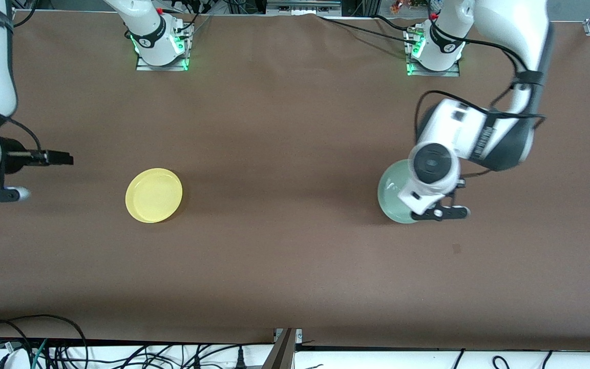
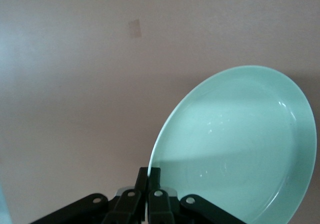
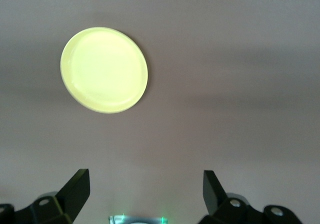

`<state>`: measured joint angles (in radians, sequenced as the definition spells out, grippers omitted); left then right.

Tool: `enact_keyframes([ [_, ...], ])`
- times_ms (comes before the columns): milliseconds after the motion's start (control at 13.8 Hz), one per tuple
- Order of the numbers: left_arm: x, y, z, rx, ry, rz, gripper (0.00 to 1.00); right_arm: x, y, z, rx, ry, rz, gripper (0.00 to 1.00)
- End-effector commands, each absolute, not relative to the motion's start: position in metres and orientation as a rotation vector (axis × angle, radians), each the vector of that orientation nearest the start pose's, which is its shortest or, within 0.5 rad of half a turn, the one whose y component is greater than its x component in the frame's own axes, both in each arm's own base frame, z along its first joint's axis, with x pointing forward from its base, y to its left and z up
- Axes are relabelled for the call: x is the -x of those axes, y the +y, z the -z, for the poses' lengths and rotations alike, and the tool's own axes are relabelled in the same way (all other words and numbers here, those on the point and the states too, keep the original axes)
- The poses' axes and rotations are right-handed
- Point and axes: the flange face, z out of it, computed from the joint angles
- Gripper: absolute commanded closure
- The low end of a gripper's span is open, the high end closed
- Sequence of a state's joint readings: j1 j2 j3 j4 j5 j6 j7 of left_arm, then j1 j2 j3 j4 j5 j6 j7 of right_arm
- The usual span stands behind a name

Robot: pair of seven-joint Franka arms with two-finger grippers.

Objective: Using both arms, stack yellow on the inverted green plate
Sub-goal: 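Lift the green plate with the left gripper while the right gripper reaches the yellow plate, then flip the green plate with the left gripper while the right gripper grasps the yellow plate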

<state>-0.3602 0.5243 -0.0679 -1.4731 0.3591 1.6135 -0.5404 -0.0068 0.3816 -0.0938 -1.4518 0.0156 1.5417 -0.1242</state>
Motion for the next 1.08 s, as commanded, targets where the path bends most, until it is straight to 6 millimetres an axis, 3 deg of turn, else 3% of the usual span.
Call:
enact_keyframes([
  [0, -0.621, -0.285, -0.358, 2.525, -0.073, -0.201, 1.0, -0.638, -0.068, -0.396, 3.038, 0.017, -0.425, 0.0],
  [72, -0.608, -0.313, -0.355, 2.423, -0.038, -0.122, 1.0, -0.636, -0.072, -0.363, 2.99, 0.063, -0.424, 0.0],
  [145, -0.585, -0.354, -0.352, 2.315, 0.018, -0.014, 1.0, -0.634, -0.075, -0.334, 2.962, 0.102, -0.41, 0.0],
  [217, -0.565, -0.383, -0.346, 2.227, 0.049, 0.061, 1.0, -0.63, -0.079, -0.312, 2.952, 0.135, -0.389, 0.0],
  [362, -0.536, -0.423, -0.325, 2.129, 0.082, 0.159, 1.0, -0.624, -0.078, -0.267, 2.934, 0.152, -0.377, 0.0],
  [506, -0.518, -0.449, -0.313, 2.045, 0.137, 0.254, 1.0, -0.617, -0.072, -0.23, 2.878, 0.212, -0.372, 0.0],
  [651, -0.49, -0.486, -0.288, 1.952, 0.23, 0.352, 1.0, -0.606, -0.067, -0.209, 2.896, 0.188, -0.332, 0.0],
  [796, -0.458, -0.519, -0.247, 1.777, 0.316, 0.497, 1.0, -0.591, -0.069, -0.187, 2.919, 0.104, -0.286, 0.0],
  [868, -0.451, -0.526, -0.235, 1.699, 0.314, 0.536, 1.0, -0.587, -0.07, -0.182, 2.926, 0.086, -0.267, 0.0],
  [1013, -0.448, -0.539, -0.229, 1.681, 0.293, 0.564, 1.0, -0.586, -0.069, -0.181, 2.923, 0.088, -0.271, 0.0],
])
